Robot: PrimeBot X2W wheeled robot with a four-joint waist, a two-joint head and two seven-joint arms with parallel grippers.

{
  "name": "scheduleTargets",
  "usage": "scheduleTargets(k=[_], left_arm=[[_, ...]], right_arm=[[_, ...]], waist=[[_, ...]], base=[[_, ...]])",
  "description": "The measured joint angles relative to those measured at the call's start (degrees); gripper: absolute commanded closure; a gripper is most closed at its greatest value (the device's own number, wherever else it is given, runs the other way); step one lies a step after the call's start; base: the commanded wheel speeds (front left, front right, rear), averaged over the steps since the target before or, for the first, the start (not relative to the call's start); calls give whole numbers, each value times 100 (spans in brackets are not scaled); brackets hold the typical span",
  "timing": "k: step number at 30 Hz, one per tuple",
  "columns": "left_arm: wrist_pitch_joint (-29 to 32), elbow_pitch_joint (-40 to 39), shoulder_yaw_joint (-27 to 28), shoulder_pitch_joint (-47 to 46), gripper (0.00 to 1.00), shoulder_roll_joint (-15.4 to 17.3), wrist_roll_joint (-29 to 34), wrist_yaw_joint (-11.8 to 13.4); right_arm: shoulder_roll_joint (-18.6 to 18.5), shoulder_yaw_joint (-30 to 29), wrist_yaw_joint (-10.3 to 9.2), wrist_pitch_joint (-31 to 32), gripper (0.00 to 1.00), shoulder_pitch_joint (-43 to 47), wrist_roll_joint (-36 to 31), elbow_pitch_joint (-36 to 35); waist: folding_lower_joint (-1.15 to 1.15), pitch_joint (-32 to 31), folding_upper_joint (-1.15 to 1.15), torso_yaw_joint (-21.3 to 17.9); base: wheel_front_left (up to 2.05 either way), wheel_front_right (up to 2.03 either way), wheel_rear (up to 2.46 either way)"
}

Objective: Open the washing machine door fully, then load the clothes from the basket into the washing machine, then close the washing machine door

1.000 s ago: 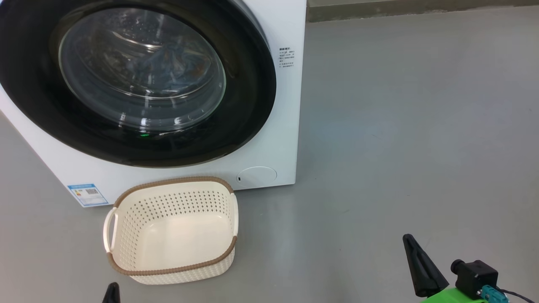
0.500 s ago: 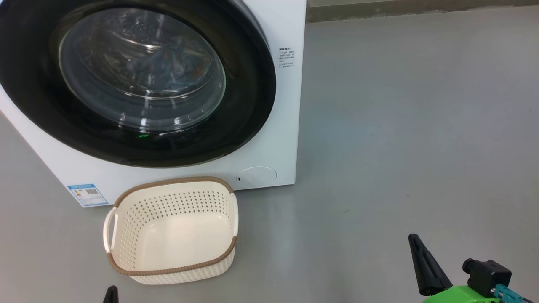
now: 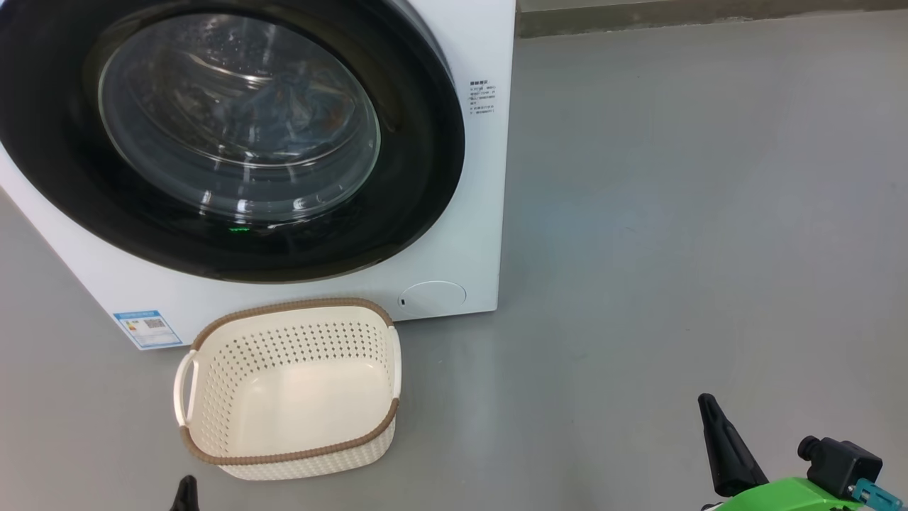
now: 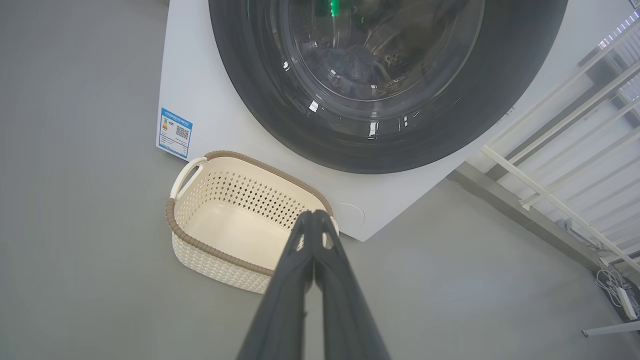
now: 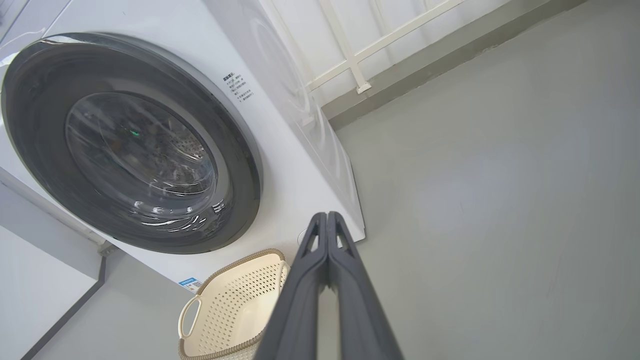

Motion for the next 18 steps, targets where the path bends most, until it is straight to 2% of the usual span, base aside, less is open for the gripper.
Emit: scheduleTargets(k=[18], left_arm=[[300,102,9,-246,100,3,-1076,0]], right_arm=[[-30,-66,0,271,100,-20,1184,10]], waist=[[0,0,0,-3]], base=[[0,0,0]])
